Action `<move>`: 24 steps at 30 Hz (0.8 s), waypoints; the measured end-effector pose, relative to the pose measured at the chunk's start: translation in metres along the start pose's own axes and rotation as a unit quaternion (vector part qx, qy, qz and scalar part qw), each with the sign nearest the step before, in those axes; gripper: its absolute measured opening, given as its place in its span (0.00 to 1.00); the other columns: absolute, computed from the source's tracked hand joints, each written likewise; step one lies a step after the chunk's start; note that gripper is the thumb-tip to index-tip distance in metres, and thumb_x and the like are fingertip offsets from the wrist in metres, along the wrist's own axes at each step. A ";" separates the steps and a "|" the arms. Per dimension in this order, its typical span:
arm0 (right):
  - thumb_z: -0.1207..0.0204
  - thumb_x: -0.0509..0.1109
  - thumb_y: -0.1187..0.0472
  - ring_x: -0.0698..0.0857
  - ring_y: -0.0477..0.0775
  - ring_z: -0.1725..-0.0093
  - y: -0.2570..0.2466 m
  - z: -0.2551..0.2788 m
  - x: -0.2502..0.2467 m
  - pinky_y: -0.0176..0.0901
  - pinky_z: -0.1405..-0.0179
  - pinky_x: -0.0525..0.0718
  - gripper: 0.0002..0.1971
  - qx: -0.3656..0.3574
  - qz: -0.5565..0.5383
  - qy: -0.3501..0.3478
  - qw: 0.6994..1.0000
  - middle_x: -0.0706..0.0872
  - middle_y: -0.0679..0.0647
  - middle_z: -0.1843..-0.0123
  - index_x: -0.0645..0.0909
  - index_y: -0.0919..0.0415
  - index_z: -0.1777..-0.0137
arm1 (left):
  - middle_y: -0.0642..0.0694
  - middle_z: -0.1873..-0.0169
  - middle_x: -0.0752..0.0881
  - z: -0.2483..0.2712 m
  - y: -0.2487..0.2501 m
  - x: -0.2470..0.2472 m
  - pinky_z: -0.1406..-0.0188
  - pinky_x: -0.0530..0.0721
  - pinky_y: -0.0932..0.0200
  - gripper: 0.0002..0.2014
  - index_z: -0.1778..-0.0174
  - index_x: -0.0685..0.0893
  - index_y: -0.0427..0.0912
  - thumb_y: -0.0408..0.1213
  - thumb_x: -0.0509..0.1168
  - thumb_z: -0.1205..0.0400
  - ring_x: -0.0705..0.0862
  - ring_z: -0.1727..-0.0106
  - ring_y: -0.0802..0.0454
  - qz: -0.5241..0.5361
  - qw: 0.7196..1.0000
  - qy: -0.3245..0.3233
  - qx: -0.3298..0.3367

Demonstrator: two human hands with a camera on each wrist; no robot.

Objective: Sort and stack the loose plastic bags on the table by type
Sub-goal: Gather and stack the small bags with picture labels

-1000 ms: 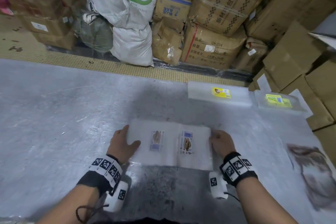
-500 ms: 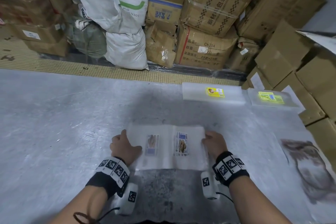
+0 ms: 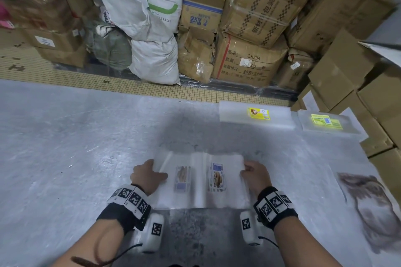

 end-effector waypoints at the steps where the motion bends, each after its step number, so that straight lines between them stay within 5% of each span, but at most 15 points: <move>1: 0.31 0.64 0.78 0.85 0.58 0.63 0.000 0.001 0.000 0.41 0.64 0.79 0.09 0.002 -0.001 0.000 1.000 0.88 0.60 0.64 0.85 0.71 0.59 | 0.40 0.47 0.84 0.003 0.003 0.000 0.45 0.84 0.47 0.26 0.36 0.77 0.43 0.45 0.74 0.29 0.84 0.48 0.39 -0.019 1.000 0.005 0.012; 5: 0.30 0.64 0.77 0.88 0.57 0.58 0.000 0.003 -0.001 0.49 0.56 0.87 0.12 0.009 -0.011 0.005 1.000 0.90 0.56 0.59 0.87 0.64 0.56 | 0.42 0.42 0.81 0.008 0.006 0.008 0.57 0.82 0.57 0.28 0.25 0.66 0.42 0.31 0.68 0.21 0.82 0.48 0.44 0.049 0.997 -0.021 0.062; 9: 0.28 0.65 0.76 0.87 0.53 0.56 0.002 0.006 -0.003 0.50 0.52 0.86 0.14 0.018 -0.025 0.001 1.000 0.90 0.54 0.56 0.87 0.62 0.51 | 0.45 0.48 0.83 0.008 0.000 0.003 0.62 0.79 0.59 0.22 0.30 0.68 0.45 0.26 0.62 0.18 0.83 0.52 0.49 0.124 0.990 -0.020 0.061; 14: 0.31 0.64 0.76 0.89 0.57 0.53 0.000 0.009 0.000 0.56 0.48 0.88 0.17 0.015 -0.030 -0.018 0.999 0.92 0.53 0.55 0.88 0.58 0.52 | 0.45 0.49 0.84 0.008 -0.009 0.000 0.60 0.78 0.57 0.21 0.36 0.72 0.48 0.21 0.62 0.20 0.83 0.47 0.44 0.186 0.981 -0.010 0.055; 16: 0.31 0.64 0.77 0.89 0.58 0.53 0.000 0.011 0.002 0.57 0.49 0.88 0.17 0.017 -0.042 -0.023 0.999 0.92 0.54 0.55 0.88 0.57 0.53 | 0.43 0.52 0.85 0.010 -0.012 -0.003 0.61 0.80 0.56 0.19 0.38 0.75 0.49 0.22 0.62 0.19 0.83 0.53 0.44 0.207 0.977 -0.001 0.059; 21: 0.28 0.64 0.79 0.88 0.53 0.56 -0.003 0.014 0.009 0.33 0.62 0.84 0.16 0.002 -0.029 -0.031 0.999 0.91 0.56 0.55 0.87 0.61 0.50 | 0.37 0.55 0.87 0.007 -0.018 -0.018 0.65 0.81 0.54 0.18 0.40 0.79 0.48 0.22 0.61 0.19 0.82 0.61 0.45 0.241 0.968 0.027 0.067; 24: 0.28 0.68 0.73 0.86 0.66 0.43 -0.002 0.013 0.020 0.52 0.42 0.86 0.13 -0.017 0.050 -0.030 0.998 0.89 0.66 0.44 0.82 0.75 0.43 | 0.40 0.58 0.86 0.004 -0.031 -0.032 0.68 0.79 0.56 0.21 0.43 0.81 0.49 0.18 0.59 0.20 0.81 0.64 0.46 0.254 0.964 0.051 0.053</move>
Point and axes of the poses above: each hand's wrist, its own z-axis away from the middle knuckle, its own x-axis out of the palm, y = z × x, the point moved 7 cm from there along -z, towards the middle knuckle
